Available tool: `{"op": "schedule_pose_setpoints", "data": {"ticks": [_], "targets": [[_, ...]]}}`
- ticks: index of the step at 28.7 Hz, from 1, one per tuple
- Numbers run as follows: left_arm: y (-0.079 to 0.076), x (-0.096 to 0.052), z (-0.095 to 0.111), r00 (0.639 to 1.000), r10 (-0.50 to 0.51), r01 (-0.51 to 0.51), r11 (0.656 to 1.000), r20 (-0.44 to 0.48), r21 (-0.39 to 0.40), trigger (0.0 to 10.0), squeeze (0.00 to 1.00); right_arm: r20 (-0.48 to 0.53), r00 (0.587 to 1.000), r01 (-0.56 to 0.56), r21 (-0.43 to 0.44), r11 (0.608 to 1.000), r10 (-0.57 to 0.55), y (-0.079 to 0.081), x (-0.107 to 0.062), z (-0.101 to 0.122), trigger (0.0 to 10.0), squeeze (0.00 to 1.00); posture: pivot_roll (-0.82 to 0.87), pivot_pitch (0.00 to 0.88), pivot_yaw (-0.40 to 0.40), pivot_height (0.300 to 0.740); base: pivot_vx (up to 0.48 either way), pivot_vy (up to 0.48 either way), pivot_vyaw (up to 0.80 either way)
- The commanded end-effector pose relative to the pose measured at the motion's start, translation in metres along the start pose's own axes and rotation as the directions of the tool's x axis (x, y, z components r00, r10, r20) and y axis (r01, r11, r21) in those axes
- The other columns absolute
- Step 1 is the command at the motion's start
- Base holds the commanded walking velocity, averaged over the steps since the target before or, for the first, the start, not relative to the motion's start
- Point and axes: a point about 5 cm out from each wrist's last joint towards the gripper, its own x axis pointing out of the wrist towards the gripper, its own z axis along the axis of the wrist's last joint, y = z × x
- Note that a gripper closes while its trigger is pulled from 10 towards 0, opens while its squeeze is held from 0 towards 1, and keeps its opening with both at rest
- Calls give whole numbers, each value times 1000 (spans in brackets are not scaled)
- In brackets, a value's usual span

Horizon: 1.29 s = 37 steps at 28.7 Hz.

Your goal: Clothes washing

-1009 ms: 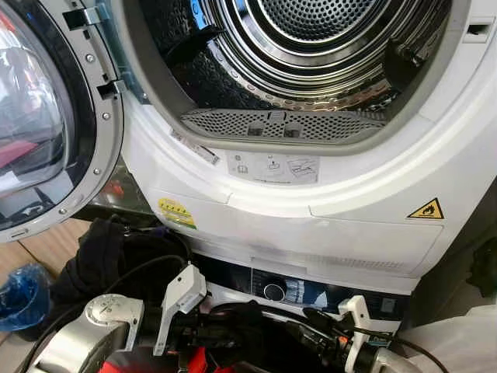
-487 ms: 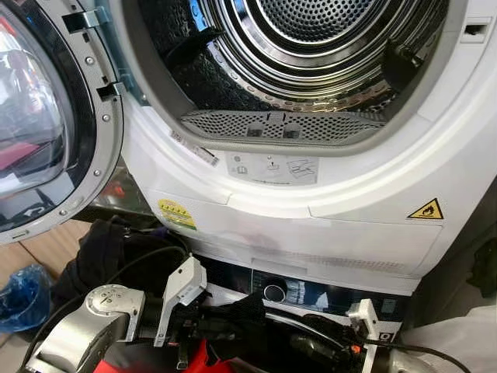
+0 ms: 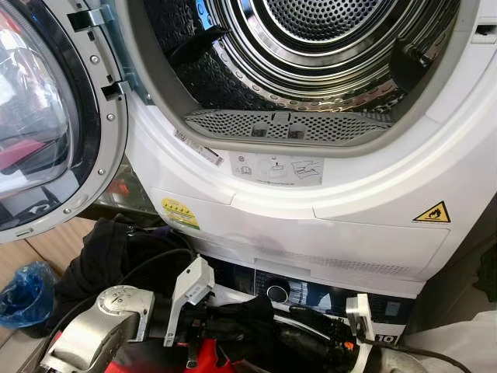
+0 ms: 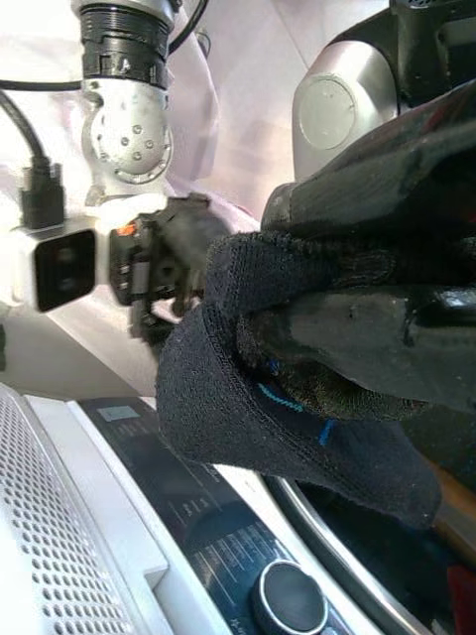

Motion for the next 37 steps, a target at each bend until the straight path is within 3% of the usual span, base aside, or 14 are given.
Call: {"op": "schedule_pose_setpoints", "data": {"ticks": [1, 8, 20, 29, 37], "targets": [[1, -2, 0, 1000, -1, 1, 1000, -8, -2, 10000, 0, -11, 999, -42, -15, 999, 42, 5, 4, 3, 10000, 0, -65, 0, 157, 740, 0, 0, 0], [-1, 0, -5, 1000, -17, 16, 1000, -18, -11, 10000, 0, -20, 996, -89, -2, 996, 89, 14, 3, 3, 10000, 0, -82, 0, 149, 740, 0, 0, 0], [-3, 16, -9, 998, -50, 51, 999, -25, 3, 10000, 0, -63, 983, -175, -11, 985, 174, 30, 23, 3, 10000, 0, -87, 0, 143, 740, 0, 0, 0], [15, 28, -7, 994, 107, -105, 988, -10, 116, 10000, 0, -79, 980, -185, 2, 983, 184, 35, 25, 1, 10000, 0, -91, 0, 141, 740, 0, 0, 0], [12, 39, -5, 997, 78, -80, 989, 18, 127, 10000, 0, -88, 985, -148, 7, 989, 148, 32, 32, 0, 10000, 0, -88, 0, 140, 740, 0, 0, 0]]}}
